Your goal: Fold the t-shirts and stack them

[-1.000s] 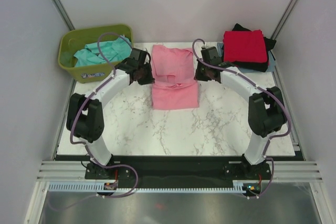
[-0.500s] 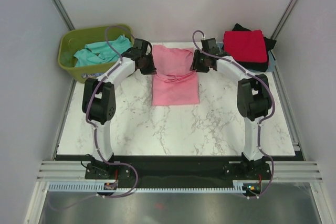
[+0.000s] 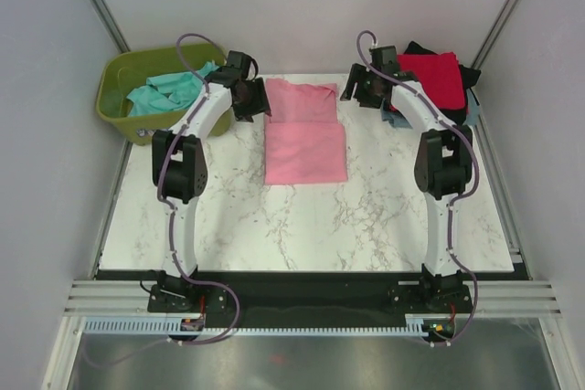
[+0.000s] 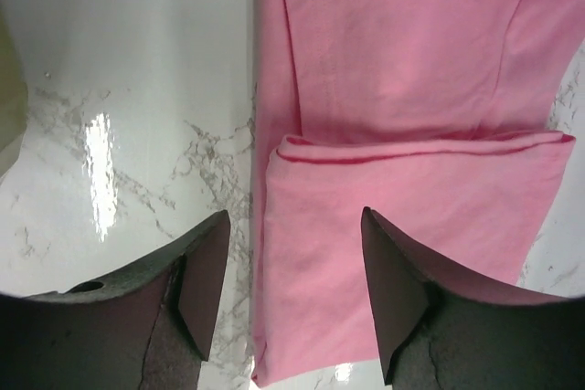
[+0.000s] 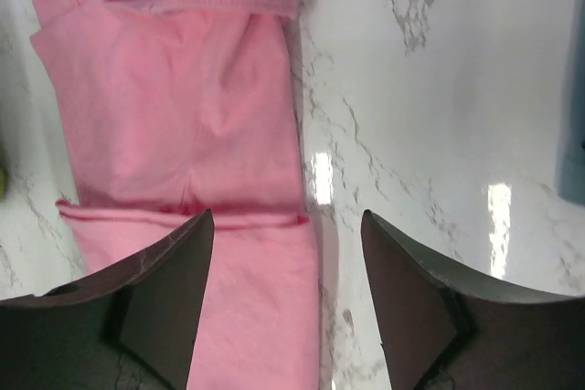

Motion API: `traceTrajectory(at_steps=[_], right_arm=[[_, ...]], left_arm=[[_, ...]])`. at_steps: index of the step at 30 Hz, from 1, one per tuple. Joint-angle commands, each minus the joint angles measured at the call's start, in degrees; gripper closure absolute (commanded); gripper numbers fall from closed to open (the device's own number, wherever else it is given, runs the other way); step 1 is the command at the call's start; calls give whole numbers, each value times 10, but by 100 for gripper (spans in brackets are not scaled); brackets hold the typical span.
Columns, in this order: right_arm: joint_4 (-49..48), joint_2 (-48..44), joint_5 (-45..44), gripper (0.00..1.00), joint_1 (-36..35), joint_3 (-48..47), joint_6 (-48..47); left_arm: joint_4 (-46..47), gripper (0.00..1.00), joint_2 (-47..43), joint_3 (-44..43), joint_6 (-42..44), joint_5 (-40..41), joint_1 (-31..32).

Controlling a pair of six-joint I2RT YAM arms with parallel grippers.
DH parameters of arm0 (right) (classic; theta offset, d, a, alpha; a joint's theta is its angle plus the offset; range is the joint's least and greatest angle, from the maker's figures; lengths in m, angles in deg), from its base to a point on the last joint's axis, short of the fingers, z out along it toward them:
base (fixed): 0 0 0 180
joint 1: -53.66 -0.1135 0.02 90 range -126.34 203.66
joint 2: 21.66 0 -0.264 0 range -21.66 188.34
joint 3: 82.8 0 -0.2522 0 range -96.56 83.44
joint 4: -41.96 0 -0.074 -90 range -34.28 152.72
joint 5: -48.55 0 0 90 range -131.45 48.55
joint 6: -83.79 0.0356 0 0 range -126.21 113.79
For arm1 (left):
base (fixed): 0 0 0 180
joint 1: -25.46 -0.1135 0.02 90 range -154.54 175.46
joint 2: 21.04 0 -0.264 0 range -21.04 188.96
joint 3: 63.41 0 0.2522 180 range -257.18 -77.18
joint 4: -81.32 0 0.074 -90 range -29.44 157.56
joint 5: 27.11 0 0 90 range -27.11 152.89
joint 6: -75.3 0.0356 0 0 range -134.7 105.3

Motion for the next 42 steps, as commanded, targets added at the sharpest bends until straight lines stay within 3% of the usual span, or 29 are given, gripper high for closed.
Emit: traceTrajectory(at_steps=[1, 4, 8, 14, 19, 24, 29, 33, 42], right_arm=[[8, -92, 27, 26, -6, 66, -16], [-53, -173, 60, 25, -6, 275, -7], [-155, -258, 116, 23, -11, 451, 26], [-247, -309, 175, 23, -38, 604, 57], [-264, -299, 169, 26, -47, 634, 62], [-277, -284, 154, 38, -46, 638, 60], [-283, -277, 138, 54, -47, 640, 57], [-290, -263, 139, 73, -47, 634, 58], [-294, -241, 157, 86, -47, 623, 47]], left_arm=[[-14, 33, -93, 37, 2, 15, 8], [25, 33, -155, 139, 0, 1, 21], [70, 33, -212, 241, 6, -18, 44], [129, 34, -277, 373, -1, -27, 60], [203, 35, -346, 504, -19, -28, 61], [282, 36, -395, 600, -34, -25, 61], [331, 37, -396, 639, -55, -34, 60], [369, 37, -387, 664, -64, -39, 61], [442, 45, -342, 687, -82, -50, 61]])
